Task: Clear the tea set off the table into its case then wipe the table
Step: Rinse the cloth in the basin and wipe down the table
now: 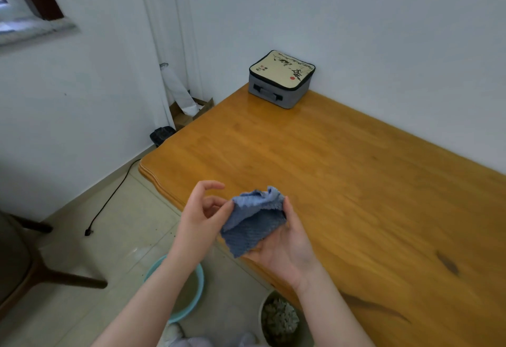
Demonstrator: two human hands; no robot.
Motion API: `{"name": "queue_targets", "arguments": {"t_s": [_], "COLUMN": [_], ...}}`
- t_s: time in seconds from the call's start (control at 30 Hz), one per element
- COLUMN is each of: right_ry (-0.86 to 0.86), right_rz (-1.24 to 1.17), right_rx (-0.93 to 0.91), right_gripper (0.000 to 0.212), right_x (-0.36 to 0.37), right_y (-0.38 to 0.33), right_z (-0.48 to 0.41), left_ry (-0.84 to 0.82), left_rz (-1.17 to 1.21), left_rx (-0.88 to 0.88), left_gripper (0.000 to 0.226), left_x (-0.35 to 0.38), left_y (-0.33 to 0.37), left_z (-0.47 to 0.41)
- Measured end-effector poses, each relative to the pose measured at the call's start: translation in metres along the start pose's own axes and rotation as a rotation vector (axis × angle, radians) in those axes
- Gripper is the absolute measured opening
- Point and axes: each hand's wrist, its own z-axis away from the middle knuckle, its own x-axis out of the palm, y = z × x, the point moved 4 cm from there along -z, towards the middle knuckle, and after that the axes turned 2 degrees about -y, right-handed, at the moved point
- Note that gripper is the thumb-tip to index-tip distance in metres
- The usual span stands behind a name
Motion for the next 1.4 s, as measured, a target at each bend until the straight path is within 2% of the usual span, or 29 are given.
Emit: {"name": "queue_targets", "arguments": {"t_s": [0.2, 0.37, 0.53, 0.6, 0.7, 0.87, 0.97, 1.03, 1.1, 1.2, 1.27, 1.33, 1.4], "right_ry": [0.069, 0.165, 0.271, 0.304, 0.330, 0.408, 0.422, 0.457, 0.536, 0.634, 0.602, 0.527, 0.436], "right_rz": [0.140, 0.119, -0.217, -0.271, -0.267, -0.149, -0.112, -0.023, 0.169, 0.503, 0.631, 0.742, 0.930], "right_rx": [-0.022, -0.019, -0.040, -0.053, -0.030, 0.028, 0.026, -0.005, -0.098, -0.425, -0.565, -0.580, -0.540], "right_gripper": [0.065, 0.053, 0.046, 0.045, 0.047, 0.032, 0.030, 0.032, 0.039, 0.045, 0.043, 0.050, 0.067], "right_x": [-0.006, -0.020, -0.032, -0.038, -0.041, -0.041, -0.040, -0.039, -0.039, -0.031, -0.023, -0.018, -0.018], "right_y": [-0.014, -0.016, -0.014, -0.015, -0.013, -0.011, -0.014, -0.019, -0.026, -0.044, -0.051, -0.048, -0.038], "right_z": [0.009, 0.006, 0.001, -0.001, -0.007, -0.017, -0.027, -0.030, -0.030, -0.019, -0.016, -0.018, -0.022], "left_ry": [0.111, 0.173, 0.218, 0.244, 0.248, 0.222, 0.211, 0.201, 0.197, 0.196, 0.196, 0.198, 0.200], "left_rz": [0.197, 0.286, 0.298, 0.312, 0.301, 0.250, 0.265, 0.279, 0.287, 0.307, 0.330, 0.363, 0.404], "left_rx": [-0.144, -0.217, -0.231, -0.228, -0.214, -0.163, -0.166, -0.176, -0.183, -0.194, -0.208, -0.226, -0.246], "left_gripper": [0.019, 0.018, 0.019, 0.018, 0.016, 0.013, 0.015, 0.015, 0.014, 0.017, 0.018, 0.018, 0.016], "left_x": [0.008, 0.014, 0.015, 0.015, 0.016, 0.023, 0.031, 0.036, 0.040, 0.043, 0.044, 0.045, 0.046], "left_y": [0.013, 0.017, 0.012, 0.014, 0.023, 0.040, 0.044, 0.045, 0.045, 0.046, 0.046, 0.047, 0.047], "left_z": [-0.019, -0.028, -0.029, -0.031, -0.041, -0.064, -0.074, -0.078, -0.081, -0.087, -0.090, -0.093, -0.096]}}
